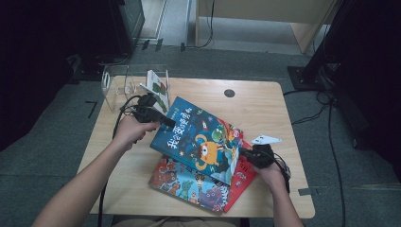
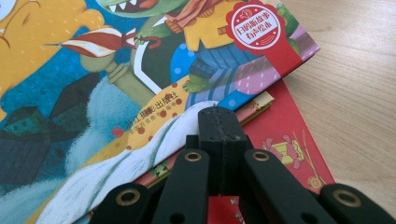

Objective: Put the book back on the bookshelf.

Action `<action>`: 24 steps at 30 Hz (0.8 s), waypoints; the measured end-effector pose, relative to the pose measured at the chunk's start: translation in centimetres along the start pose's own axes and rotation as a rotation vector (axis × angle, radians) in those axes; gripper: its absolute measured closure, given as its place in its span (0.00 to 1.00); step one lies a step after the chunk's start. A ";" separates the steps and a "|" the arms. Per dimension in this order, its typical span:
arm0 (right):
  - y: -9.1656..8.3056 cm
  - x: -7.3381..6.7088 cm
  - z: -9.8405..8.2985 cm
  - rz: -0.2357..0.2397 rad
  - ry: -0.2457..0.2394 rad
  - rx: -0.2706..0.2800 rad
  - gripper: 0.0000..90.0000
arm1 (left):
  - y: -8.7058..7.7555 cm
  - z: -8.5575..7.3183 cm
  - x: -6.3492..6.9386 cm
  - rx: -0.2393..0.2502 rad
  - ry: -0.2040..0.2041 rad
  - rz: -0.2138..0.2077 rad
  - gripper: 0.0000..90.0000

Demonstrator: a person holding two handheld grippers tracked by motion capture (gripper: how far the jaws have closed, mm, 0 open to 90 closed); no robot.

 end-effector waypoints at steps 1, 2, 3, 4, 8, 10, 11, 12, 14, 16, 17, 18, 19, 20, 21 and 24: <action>0.0 0.0 0.0 -0.004 -0.003 -0.003 1.00 | -0.2 0.1 0.3 -0.004 -0.004 0.001 0.60; 0.0 0.0 0.0 -0.007 -0.004 -0.002 1.00 | -0.4 0.2 0.4 -0.011 -0.003 0.001 0.60; 0.0 0.0 0.0 -0.009 -0.005 -0.004 1.00 | -0.4 0.2 0.5 -0.016 -0.003 0.002 0.60; 0.0 -0.1 0.0 -0.009 -0.007 -0.004 1.00 | -0.5 0.2 0.6 -0.020 -0.008 -0.005 0.60; 0.0 -0.1 0.0 -0.010 -0.008 -0.006 1.00 | -0.7 0.3 0.9 -0.034 -0.013 -0.012 0.60; 0.0 -0.1 0.0 -0.011 -0.008 -0.007 1.00 | -0.5 0.3 0.9 -0.046 -0.009 0.003 0.60; 0.0 -0.1 0.0 -0.012 -0.007 -0.008 1.00 | -0.4 0.3 0.9 -0.049 -0.008 0.004 0.60; 0.0 -0.1 0.0 -0.014 -0.009 -0.012 1.00 | -0.4 0.3 0.9 -0.054 -0.016 -0.013 0.60; 0.0 -0.1 0.0 -0.015 -0.008 -0.013 1.00 | -0.4 0.3 1.3 -0.057 -0.028 -0.060 0.63; 0.0 -0.1 0.0 -0.014 -0.007 -0.013 1.00 | -0.3 0.3 1.9 -0.066 -0.013 -0.072 0.65; 0.0 -0.1 0.0 -0.015 -0.009 -0.013 1.00 | -0.2 0.3 2.2 -0.075 -0.003 -0.083 0.66; 0.0 -0.1 0.1 -0.016 -0.012 -0.012 1.00 | 0.0 0.2 2.6 -0.082 0.009 -0.092 0.67; 0.1 -0.1 0.1 -0.018 -0.015 -0.012 1.00 | 0.2 0.2 2.9 -0.088 0.014 -0.093 0.67; 0.1 -0.1 0.1 -0.019 -0.016 -0.011 1.00 | 0.3 0.3 3.1 -0.083 0.021 -0.085 0.67; 0.1 -0.2 0.1 -0.020 -0.016 -0.010 1.00 | 0.2 0.3 3.2 -0.078 0.019 -0.090 0.68; 0.3 -0.3 0.2 -0.019 -0.032 -0.011 1.00 | -0.4 0.5 3.3 -0.065 0.015 -0.112 0.71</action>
Point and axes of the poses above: each handheld gripper's, and its own axes: y roughly forward along the jaws, z roughly out of its top, x roughly to its right, the point moved 8 cm from there along y, roughly forward along the jaws, and after that the axes turned 13 degrees about z, right-handed, at the moved point
